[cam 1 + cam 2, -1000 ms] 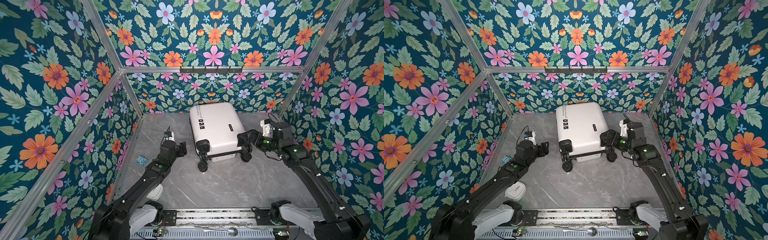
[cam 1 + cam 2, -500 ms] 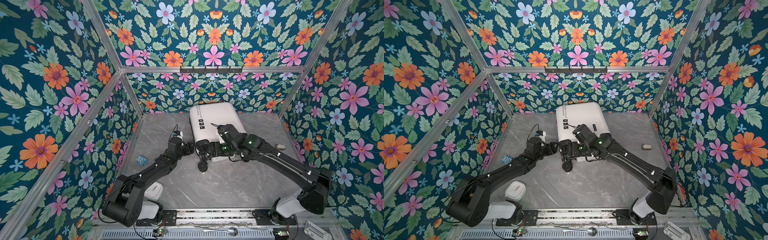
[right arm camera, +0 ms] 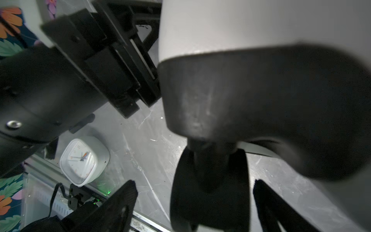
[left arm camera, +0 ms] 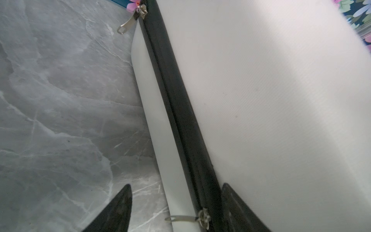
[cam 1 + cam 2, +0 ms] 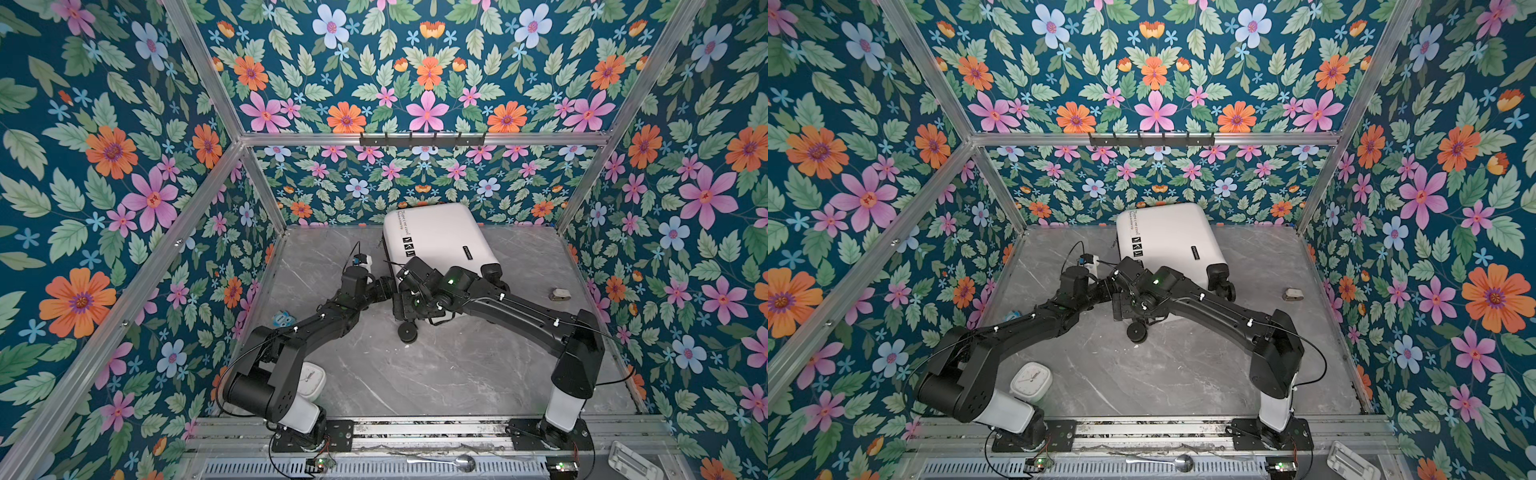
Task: Pack the luggage
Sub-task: 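Grasp the suitcase's wheel corner with the right gripper while the left approaches the zipper, then lower the left gripper onto the silver zipper pull and pinch it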
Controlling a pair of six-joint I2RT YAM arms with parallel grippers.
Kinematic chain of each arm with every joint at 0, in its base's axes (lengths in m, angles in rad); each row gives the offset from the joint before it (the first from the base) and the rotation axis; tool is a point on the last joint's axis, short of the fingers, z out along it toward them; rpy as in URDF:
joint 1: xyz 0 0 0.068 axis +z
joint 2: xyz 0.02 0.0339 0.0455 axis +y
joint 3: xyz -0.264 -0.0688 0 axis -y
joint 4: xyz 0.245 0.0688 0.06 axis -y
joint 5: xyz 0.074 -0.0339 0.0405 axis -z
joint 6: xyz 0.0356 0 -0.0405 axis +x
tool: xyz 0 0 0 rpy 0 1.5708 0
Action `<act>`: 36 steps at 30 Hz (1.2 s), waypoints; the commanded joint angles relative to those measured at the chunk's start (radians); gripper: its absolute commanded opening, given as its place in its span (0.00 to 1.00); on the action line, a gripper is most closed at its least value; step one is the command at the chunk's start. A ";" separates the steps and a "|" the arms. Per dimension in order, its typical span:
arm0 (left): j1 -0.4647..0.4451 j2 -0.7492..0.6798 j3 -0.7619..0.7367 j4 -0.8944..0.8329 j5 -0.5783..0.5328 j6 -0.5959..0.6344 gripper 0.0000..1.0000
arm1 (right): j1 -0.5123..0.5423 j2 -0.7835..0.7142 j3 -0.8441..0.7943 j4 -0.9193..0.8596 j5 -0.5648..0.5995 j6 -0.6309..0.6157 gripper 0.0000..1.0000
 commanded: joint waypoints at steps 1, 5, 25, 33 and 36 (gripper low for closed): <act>0.005 -0.011 -0.002 0.048 0.043 0.002 0.70 | 0.002 0.004 -0.006 -0.028 0.041 0.016 0.91; 0.047 -0.048 -0.045 0.052 0.047 -0.012 0.71 | 0.002 0.025 -0.009 -0.031 0.058 0.018 0.88; 0.083 -0.082 -0.373 0.598 0.115 0.051 0.81 | -0.046 -0.010 0.025 -0.047 0.080 -0.050 0.15; -0.033 -0.019 -0.421 0.795 0.080 0.242 0.72 | -0.070 -0.066 0.015 -0.055 0.072 -0.086 0.10; -0.065 0.003 -0.414 0.823 0.081 0.305 0.67 | -0.080 -0.091 -0.014 -0.047 0.059 -0.103 0.09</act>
